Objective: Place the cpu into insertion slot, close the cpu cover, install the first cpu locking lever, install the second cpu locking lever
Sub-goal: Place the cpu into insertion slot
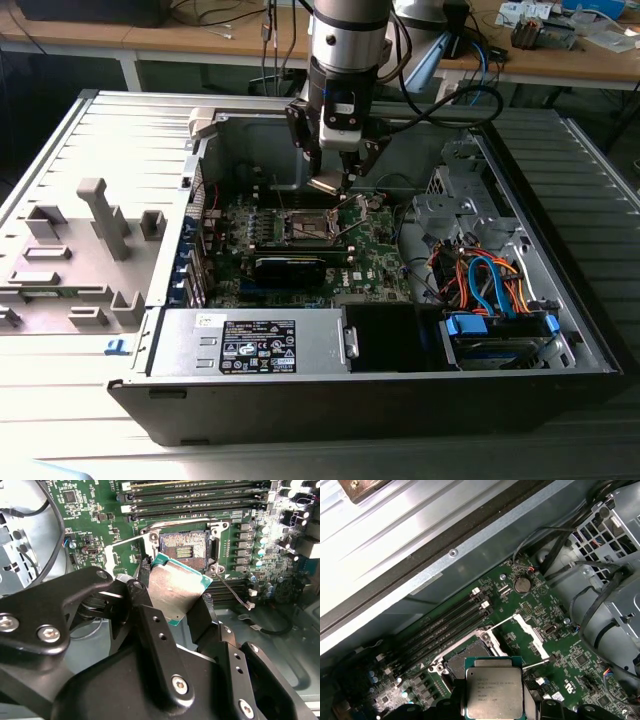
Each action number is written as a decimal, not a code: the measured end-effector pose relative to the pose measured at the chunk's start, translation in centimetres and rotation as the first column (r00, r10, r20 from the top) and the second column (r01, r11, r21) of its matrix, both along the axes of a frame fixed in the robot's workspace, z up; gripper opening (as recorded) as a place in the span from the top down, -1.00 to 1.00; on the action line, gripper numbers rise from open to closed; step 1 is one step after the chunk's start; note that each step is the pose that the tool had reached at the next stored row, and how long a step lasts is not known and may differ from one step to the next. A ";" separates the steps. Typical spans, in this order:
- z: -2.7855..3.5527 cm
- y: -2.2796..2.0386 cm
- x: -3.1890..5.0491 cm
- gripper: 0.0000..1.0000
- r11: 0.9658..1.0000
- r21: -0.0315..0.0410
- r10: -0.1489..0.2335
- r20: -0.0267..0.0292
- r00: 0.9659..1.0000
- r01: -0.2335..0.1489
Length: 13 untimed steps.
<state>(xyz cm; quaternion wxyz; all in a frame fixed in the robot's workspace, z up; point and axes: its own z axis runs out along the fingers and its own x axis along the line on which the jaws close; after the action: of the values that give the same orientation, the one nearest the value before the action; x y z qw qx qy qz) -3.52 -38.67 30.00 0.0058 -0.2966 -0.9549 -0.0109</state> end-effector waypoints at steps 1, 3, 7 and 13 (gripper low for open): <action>0.00 0.00 0.00 -0.09 1.000 0.000 -0.002 0.000 1.000 0.002; 0.00 0.00 0.00 -0.09 1.000 0.000 -0.005 0.000 1.000 0.005; 0.00 0.00 0.00 -0.09 1.000 0.000 -0.010 0.000 1.000 0.010; 0.00 0.00 0.00 -0.09 1.000 0.000 -0.017 0.000 1.000 0.017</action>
<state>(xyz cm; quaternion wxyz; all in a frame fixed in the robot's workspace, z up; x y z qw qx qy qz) -3.52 -38.67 30.00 0.0057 -0.3049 -0.9523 -0.0110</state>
